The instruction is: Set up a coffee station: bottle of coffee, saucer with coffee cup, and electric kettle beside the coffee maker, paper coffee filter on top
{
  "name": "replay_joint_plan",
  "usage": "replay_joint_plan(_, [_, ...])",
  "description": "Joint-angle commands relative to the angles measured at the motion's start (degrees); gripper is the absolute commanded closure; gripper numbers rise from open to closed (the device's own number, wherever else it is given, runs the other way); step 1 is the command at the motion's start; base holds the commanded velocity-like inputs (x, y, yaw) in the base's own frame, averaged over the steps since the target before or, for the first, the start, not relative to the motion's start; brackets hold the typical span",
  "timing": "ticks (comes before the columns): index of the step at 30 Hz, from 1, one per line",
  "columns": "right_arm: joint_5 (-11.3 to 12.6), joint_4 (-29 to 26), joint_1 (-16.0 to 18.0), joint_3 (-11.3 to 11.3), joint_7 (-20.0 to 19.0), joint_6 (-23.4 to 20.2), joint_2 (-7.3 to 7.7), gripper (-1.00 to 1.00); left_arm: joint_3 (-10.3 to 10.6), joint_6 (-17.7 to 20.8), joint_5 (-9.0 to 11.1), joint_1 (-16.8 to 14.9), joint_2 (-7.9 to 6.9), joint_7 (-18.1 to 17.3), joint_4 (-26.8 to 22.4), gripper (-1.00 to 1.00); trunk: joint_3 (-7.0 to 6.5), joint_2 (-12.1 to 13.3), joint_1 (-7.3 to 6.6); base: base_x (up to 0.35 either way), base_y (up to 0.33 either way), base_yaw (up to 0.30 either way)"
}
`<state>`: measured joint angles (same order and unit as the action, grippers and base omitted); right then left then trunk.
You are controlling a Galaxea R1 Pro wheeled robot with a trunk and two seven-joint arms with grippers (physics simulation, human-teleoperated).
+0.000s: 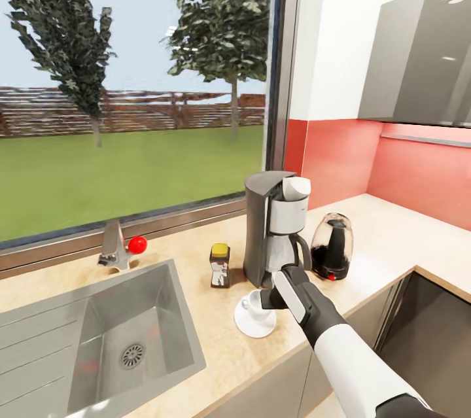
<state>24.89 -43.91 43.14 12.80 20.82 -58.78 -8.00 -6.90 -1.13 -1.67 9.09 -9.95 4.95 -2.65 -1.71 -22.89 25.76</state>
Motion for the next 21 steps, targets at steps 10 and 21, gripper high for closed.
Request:
replay_joint_plan(10, [0.76,0.06,0.02,0.12,0.45,-0.11,0.0,1.0,-0.48,-0.1,-0.18,0.05,0.01,0.14,-0.08,-1.0,0.01,-0.03,0.02,0.001,0.0,0.0])
replay_joint_plan(21, [0.77,0.14,0.02,0.12,0.45,-0.11,0.0,1.0,-0.49,-0.1,-0.18,0.05,0.02,0.15,-0.08,-1.0,0.01,-0.03,0.02,0.0,0.035,0.0])
